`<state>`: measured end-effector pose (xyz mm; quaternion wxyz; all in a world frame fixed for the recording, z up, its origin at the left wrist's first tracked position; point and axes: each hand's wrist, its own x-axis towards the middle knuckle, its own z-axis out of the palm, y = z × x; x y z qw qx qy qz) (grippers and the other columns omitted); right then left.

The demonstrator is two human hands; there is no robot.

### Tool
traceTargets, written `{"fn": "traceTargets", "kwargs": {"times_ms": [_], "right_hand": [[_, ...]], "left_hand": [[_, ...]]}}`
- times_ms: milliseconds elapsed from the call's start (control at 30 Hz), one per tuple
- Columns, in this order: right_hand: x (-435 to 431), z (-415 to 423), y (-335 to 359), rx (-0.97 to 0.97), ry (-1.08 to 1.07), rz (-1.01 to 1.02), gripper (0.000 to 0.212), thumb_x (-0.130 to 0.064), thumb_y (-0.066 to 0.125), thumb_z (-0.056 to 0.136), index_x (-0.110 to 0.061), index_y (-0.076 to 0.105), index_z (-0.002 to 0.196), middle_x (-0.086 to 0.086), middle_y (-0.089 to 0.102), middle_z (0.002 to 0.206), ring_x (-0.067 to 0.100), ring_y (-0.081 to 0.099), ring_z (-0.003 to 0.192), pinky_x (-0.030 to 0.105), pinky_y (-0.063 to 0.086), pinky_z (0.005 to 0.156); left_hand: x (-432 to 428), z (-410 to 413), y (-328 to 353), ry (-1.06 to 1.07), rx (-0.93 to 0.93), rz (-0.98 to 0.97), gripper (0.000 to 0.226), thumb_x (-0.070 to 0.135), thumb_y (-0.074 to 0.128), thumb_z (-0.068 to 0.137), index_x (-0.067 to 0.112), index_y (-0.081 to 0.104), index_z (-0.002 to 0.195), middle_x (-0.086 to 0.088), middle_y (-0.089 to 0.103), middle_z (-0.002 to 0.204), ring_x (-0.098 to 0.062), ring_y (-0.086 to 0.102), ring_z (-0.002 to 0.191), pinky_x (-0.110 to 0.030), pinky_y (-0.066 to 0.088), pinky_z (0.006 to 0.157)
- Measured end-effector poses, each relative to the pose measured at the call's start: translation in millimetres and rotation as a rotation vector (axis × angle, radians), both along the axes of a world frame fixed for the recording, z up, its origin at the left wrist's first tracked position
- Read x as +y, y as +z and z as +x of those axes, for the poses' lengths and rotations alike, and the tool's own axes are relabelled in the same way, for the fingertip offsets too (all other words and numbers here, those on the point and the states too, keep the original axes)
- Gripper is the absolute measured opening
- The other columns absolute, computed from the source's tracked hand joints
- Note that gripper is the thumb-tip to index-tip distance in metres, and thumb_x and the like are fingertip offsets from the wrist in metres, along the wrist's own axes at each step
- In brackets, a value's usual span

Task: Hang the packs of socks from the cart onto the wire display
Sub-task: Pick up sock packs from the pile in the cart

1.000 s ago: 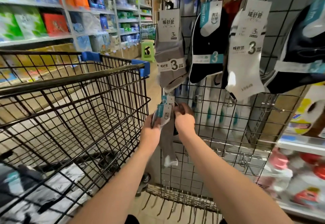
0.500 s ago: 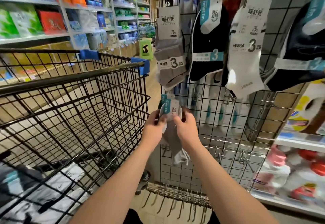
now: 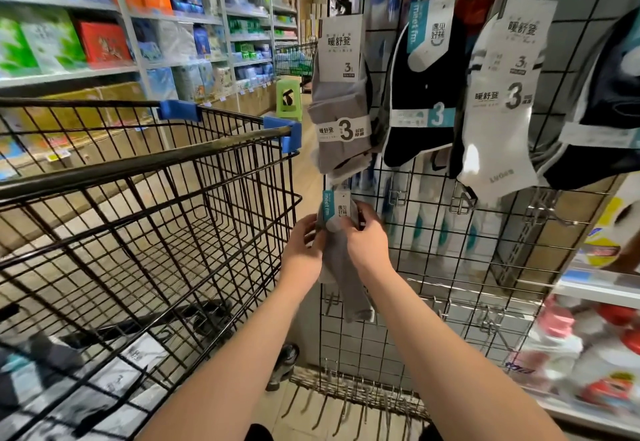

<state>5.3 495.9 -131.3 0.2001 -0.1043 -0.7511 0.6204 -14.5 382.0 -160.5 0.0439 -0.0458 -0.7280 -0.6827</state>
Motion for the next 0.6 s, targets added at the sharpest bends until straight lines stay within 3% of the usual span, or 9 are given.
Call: {"fn": "traceTargets", "kwargs": {"times_ms": [100,267,433,600], "right_hand": [[-2,-2,-3,-0.027,-0.003,0.001,0.044,-0.018,0.059,0.1,-0.027,0.051,0.142,0.002,0.061,0.137,0.023,0.057,0.125,0.027,0.045,0.093],[-4,-3,-7,-0.075,-0.019,0.031,0.046,-0.027,0.057,0.101,-0.027,0.047,0.146,0.003,0.058,0.141,0.027,0.055,0.128,0.035,0.047,0.099],[-11,0,-14,-0.135,-0.117,0.081,0.04,-0.032,0.056,0.101,-0.022,0.052,0.14,0.01,0.062,0.129,0.033,0.059,0.119,0.043,0.051,0.097],[-12,4,-19,-0.137,-0.122,0.048,0.033,-0.028,0.056,0.101,-0.019,0.057,0.133,0.011,0.064,0.121,0.031,0.061,0.11,0.037,0.05,0.088]], "left_hand": [[-1,1,-1,0.013,-0.009,-0.022,0.031,0.016,0.057,0.1,0.031,0.056,0.127,0.018,0.065,0.11,0.001,0.061,0.101,-0.01,0.047,0.071],[-4,2,-4,0.026,-0.021,-0.019,0.026,0.021,0.057,0.101,0.029,0.057,0.126,0.015,0.065,0.112,-0.005,0.064,0.097,-0.018,0.052,0.07],[-1,0,-4,0.046,-0.05,-0.049,0.021,0.022,0.056,0.102,0.031,0.058,0.121,0.014,0.067,0.104,0.001,0.063,0.088,-0.015,0.048,0.063],[-1,3,-3,0.059,-0.067,-0.126,0.022,0.025,0.053,0.103,0.026,0.059,0.125,0.014,0.064,0.099,0.007,0.057,0.082,-0.009,0.042,0.057]]}}
